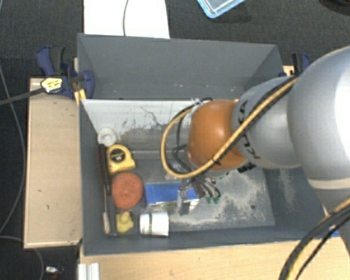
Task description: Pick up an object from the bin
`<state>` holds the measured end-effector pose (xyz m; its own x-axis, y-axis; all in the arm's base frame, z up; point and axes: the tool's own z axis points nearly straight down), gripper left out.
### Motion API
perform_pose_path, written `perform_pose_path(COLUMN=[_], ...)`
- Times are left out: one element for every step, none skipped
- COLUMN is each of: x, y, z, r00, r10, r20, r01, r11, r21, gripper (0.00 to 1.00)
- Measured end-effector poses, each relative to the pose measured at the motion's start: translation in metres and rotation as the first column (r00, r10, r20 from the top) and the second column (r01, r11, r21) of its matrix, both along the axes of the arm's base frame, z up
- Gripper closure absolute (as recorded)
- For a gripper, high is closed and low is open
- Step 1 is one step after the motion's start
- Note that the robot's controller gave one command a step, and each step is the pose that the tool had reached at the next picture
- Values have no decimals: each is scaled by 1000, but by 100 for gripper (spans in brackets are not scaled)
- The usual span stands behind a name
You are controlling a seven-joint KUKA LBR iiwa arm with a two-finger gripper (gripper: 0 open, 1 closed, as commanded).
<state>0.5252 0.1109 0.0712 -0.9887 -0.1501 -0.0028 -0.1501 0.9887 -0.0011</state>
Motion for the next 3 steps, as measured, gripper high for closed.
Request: perform_pose_path(x=[0, 0, 0], y=[0, 0, 0], z=[0, 0, 0], r00=[1000, 1000, 1000], r10=[0, 0, 0], r20=[0, 0, 0], r01=[0, 0, 0], r11=[1000, 1000, 1000], r21=[0, 0, 0], gripper=[100, 100, 100])
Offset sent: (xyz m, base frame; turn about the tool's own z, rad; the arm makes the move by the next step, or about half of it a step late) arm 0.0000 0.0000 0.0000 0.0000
